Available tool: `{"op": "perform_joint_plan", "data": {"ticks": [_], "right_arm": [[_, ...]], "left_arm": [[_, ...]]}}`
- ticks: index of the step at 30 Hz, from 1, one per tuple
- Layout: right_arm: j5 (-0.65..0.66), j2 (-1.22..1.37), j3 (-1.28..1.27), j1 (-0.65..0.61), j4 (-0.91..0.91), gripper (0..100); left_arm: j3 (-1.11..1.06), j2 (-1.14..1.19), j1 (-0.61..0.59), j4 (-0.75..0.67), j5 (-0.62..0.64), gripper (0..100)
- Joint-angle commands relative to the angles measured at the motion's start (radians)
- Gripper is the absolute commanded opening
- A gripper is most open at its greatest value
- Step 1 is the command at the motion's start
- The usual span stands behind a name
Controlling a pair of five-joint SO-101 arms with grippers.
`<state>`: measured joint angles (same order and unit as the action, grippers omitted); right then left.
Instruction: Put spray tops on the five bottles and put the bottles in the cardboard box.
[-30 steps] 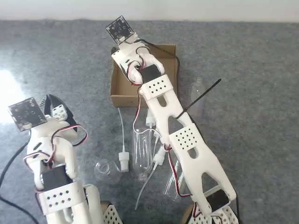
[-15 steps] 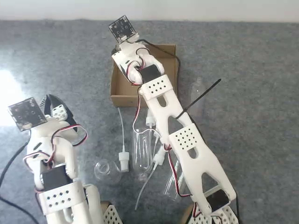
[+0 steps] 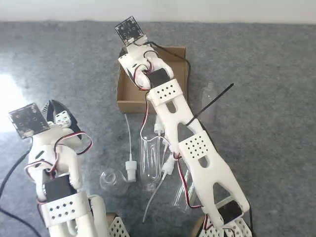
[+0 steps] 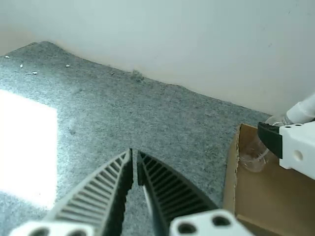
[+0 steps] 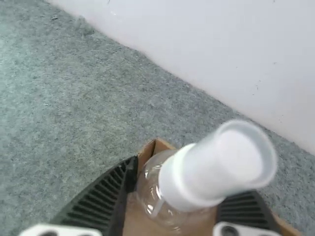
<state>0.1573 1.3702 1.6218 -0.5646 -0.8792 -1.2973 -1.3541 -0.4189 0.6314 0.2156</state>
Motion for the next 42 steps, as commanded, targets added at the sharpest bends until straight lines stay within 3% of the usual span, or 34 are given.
{"op": "perform_joint_plan", "data": {"ticks": [1,8,13,36,42], "right_arm": [[-0.008,-0.018,0.009,-0.015,0.018,21.4],[-0.014,-0.018,0.011,-0.019,0.021,22.1],[-0.015,-0.016,0.009,-0.027,0.012,29.7],[-0.008,-0.021,0.017,-0.025,0.008,28.4],[-0.008,-0.024,0.063,-0.025,-0.088,28.4]], "left_arm": [[0.01,0.005,-0.003,-0.026,0.0,2],[0.01,0.005,-0.003,-0.026,0.0,2],[0.01,0.005,-0.003,-0.026,0.0,2],[0.01,0.005,-0.003,-0.028,0.0,2],[0.01,0.005,-0.003,-0.028,0.0,2]]}}
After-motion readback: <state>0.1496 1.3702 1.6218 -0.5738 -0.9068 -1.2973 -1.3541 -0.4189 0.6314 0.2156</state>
